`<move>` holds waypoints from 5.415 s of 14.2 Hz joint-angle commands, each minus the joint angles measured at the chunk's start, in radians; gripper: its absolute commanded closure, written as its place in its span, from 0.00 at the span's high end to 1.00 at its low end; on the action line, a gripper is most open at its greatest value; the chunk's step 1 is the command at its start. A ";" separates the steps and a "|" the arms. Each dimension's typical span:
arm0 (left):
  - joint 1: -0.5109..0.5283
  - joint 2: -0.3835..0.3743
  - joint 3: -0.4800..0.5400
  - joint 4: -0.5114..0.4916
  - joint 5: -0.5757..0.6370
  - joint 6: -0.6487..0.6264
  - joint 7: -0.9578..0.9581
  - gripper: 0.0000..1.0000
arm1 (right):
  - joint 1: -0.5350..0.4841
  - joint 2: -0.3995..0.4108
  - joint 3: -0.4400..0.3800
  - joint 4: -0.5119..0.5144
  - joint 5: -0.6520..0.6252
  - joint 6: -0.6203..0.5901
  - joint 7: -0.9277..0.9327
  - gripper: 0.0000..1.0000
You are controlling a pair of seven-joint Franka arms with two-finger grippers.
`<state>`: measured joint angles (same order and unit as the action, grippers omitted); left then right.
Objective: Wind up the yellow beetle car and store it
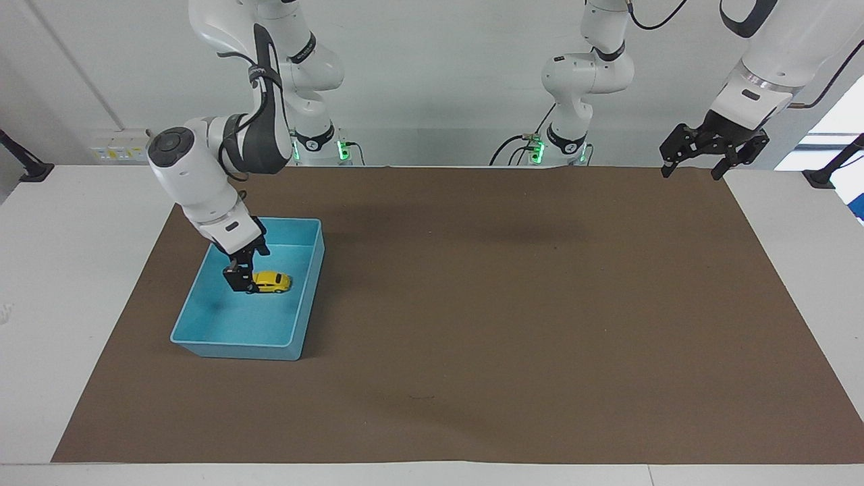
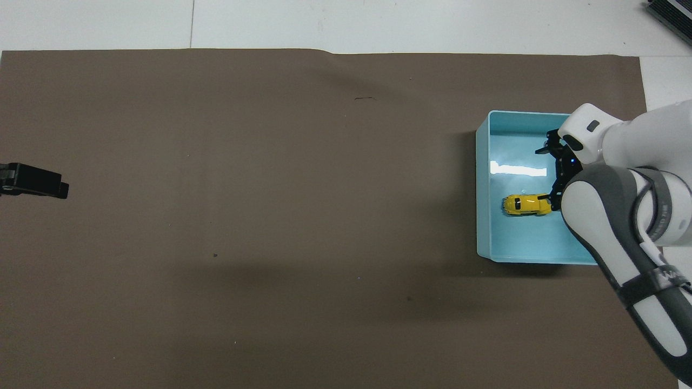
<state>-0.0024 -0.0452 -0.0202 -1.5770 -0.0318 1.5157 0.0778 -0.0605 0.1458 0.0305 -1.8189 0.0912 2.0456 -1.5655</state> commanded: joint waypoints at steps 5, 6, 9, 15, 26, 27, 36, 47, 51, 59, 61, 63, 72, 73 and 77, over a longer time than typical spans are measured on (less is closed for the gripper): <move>0.010 -0.004 -0.006 0.008 0.009 -0.003 0.007 1.00 | 0.001 -0.077 0.014 0.063 0.016 -0.111 0.175 1.00; 0.012 -0.004 -0.006 0.008 0.009 -0.003 0.007 1.00 | 0.008 -0.084 0.012 0.063 0.018 -0.123 0.209 1.00; 0.012 -0.004 -0.006 0.008 0.009 -0.003 0.007 1.00 | 0.013 -0.119 0.012 0.063 0.016 -0.133 0.292 1.00; 0.012 -0.005 -0.007 0.008 0.009 -0.003 0.007 1.00 | 0.042 -0.134 -0.037 0.098 0.012 -0.203 0.490 1.00; 0.010 -0.004 -0.006 0.008 0.009 -0.003 0.007 1.00 | 0.076 -0.146 -0.119 0.207 0.013 -0.375 1.017 1.00; 0.012 -0.004 -0.007 0.008 0.009 -0.003 0.007 1.00 | 0.076 -0.144 -0.119 0.216 0.009 -0.398 1.073 1.00; 0.010 -0.005 -0.006 0.008 0.009 -0.003 0.007 1.00 | 0.077 -0.146 -0.124 0.283 -0.001 -0.521 1.344 1.00; 0.012 -0.004 -0.006 0.008 0.009 -0.003 0.007 1.00 | 0.077 -0.155 -0.126 0.348 -0.017 -0.642 1.548 1.00; 0.012 -0.004 -0.006 0.008 0.009 -0.003 0.007 1.00 | 0.079 -0.156 -0.118 0.354 -0.080 -0.642 1.582 1.00; 0.012 -0.004 -0.006 0.008 0.009 -0.003 0.007 1.00 | 0.077 -0.164 -0.119 0.348 -0.087 -0.633 1.570 1.00; 0.010 -0.004 -0.006 0.008 0.009 -0.003 0.007 1.00 | 0.079 -0.167 -0.121 0.342 -0.093 -0.628 1.570 1.00; 0.012 -0.004 -0.007 0.008 0.009 -0.003 0.007 1.00 | 0.079 -0.167 -0.115 0.342 -0.093 -0.627 1.573 1.00; 0.010 -0.004 -0.006 0.008 0.009 -0.003 0.007 1.00 | 0.085 -0.169 -0.121 0.342 -0.073 -0.610 1.581 1.00; 0.012 -0.005 -0.006 0.008 0.009 -0.003 0.007 1.00 | 0.084 -0.169 -0.119 0.342 -0.073 -0.608 1.581 1.00; 0.012 -0.005 -0.007 0.008 0.009 -0.003 0.007 1.00 | 0.084 -0.169 -0.119 0.342 -0.073 -0.602 1.581 1.00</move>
<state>-0.0024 -0.0453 -0.0202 -1.5770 -0.0318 1.5157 0.0778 0.0203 -0.0091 -0.0878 -1.4688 0.0137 1.4305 -0.0104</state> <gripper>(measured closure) 0.000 0.000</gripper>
